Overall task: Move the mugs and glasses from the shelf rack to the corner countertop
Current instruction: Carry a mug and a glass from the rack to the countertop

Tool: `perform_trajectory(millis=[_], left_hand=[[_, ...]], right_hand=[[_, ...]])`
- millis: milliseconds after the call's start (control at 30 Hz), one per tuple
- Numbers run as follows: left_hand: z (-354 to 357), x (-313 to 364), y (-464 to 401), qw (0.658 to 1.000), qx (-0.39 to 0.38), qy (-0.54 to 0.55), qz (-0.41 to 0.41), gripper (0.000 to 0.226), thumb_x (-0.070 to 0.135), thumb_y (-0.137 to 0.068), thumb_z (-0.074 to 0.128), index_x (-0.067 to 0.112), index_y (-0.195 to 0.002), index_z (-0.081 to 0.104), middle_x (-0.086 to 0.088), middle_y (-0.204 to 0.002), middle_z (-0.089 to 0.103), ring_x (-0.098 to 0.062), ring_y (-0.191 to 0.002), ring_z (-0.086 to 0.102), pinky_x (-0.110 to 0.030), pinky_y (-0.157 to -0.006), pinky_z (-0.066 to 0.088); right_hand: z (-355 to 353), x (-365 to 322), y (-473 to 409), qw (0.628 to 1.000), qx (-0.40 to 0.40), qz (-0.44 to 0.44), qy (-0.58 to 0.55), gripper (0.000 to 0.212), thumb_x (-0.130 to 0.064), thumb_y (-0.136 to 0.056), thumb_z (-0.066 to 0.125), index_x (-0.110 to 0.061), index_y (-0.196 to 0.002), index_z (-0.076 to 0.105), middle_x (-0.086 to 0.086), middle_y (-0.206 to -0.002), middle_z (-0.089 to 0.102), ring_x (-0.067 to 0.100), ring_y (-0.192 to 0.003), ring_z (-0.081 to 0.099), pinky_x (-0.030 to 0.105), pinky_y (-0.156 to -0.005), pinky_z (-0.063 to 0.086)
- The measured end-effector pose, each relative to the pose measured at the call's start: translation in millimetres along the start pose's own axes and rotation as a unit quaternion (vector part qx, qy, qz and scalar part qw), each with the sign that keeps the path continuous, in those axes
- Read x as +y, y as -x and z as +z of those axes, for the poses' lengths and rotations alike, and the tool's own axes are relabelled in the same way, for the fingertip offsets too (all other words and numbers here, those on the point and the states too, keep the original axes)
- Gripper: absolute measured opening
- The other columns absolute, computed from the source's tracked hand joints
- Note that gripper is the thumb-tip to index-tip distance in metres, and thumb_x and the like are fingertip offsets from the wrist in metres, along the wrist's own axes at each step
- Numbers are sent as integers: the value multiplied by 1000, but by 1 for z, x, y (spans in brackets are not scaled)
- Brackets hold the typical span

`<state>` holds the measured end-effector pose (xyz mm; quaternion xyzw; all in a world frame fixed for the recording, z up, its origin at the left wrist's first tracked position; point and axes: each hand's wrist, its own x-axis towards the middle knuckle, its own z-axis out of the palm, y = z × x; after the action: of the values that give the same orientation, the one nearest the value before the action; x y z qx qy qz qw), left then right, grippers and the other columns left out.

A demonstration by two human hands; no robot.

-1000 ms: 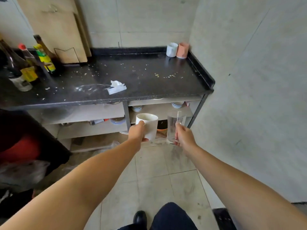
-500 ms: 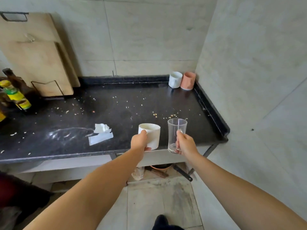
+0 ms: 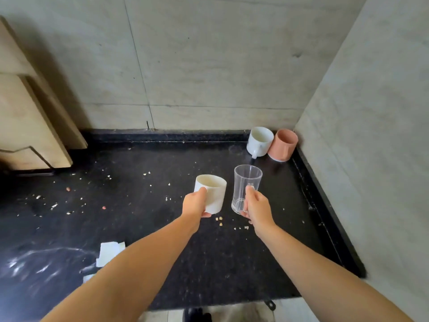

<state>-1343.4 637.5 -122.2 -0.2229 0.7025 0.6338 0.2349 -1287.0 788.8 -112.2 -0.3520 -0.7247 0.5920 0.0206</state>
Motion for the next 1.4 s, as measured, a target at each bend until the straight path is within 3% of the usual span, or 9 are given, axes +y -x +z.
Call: perform_trajectory(millis=[233, 433, 533, 667, 800, 967, 1100, 1233, 1400], left_hand=[[36, 57, -91, 999, 13, 13, 36, 28, 25, -89, 47, 10, -108, 59, -8, -107, 57, -20, -85, 59, -21, -45, 54], [60, 85, -148, 997, 39, 38, 49, 21, 26, -89, 47, 11, -98, 59, -5, -91, 56, -15, -71, 54, -18, -39, 49], [70, 100, -173, 998, 40, 31, 43, 23, 27, -87, 45, 11, -93, 60, -1, -73, 51, -18, -56, 50, -21, -39, 44], [83, 108, -196, 998, 37, 39, 43, 24, 27, -87, 44, 12, -72, 56, 0, -67, 47, -17, -50, 46, -20, -38, 41], [94, 98, -207, 997, 8, 54, 47, 26, 29, -87, 48, 19, -63, 52, 3, -62, 43, -12, -54, 46, -25, -51, 52], [98, 84, -211, 996, -13, 85, 33, 24, 25, -87, 50, 15, -66, 53, 0, -59, 42, -11, -60, 45, -26, -61, 56], [98, 85, -212, 997, -9, 74, 26, 27, 24, -85, 49, 13, -61, 49, -3, -63, 47, -14, -68, 50, -26, -62, 55], [99, 88, -209, 998, -2, 53, 29, 21, 23, -88, 47, 16, -70, 55, -3, -74, 52, -16, -80, 54, -29, -72, 56], [81, 93, -198, 998, 12, -47, 42, 24, 28, -93, 44, 11, -107, 54, -7, -109, 57, -20, -95, 53, -39, -88, 50]], right_hand=[[34, -43, -102, 999, -9, -40, 27, 39, -45, -98, 36, -30, -63, 44, -7, -68, 46, 9, -64, 52, 23, -59, 51], [59, -62, -172, 997, -18, -78, 0, 33, -43, -99, 35, -35, -67, 41, -12, -72, 44, 5, -67, 49, 18, -63, 52], [69, -63, -199, 996, -15, -85, -20, 30, -41, -99, 35, -28, -77, 50, -13, -73, 44, 7, -71, 52, 29, -77, 57], [73, -60, -225, 996, -8, -87, -32, 29, -41, -100, 35, -19, -97, 54, -13, -77, 50, 8, -78, 56, 38, -89, 56], [74, -56, -238, 995, 16, -94, -34, 32, -40, -100, 34, -17, -101, 56, -13, -77, 51, 7, -81, 57, 39, -91, 56], [77, -46, -240, 994, 16, -102, -30, 38, -41, -100, 33, -22, -70, 49, -4, -68, 52, 12, -71, 55, 35, -85, 52], [74, -41, -241, 995, -11, -94, 1, 39, -40, -100, 31, -21, -81, 58, -4, -86, 65, 3, -84, 59, 24, -85, 41], [63, -45, -243, 992, -57, -89, 69, 44, -43, -101, 29, -15, -95, 63, -4, -96, 61, 2, -86, 53, 24, -82, 35], [41, -53, -234, 980, -52, -109, 157, 33, -35, -99, 38, -8, -108, 55, 5, -101, 60, 20, -96, 57, 26, -75, 41]])
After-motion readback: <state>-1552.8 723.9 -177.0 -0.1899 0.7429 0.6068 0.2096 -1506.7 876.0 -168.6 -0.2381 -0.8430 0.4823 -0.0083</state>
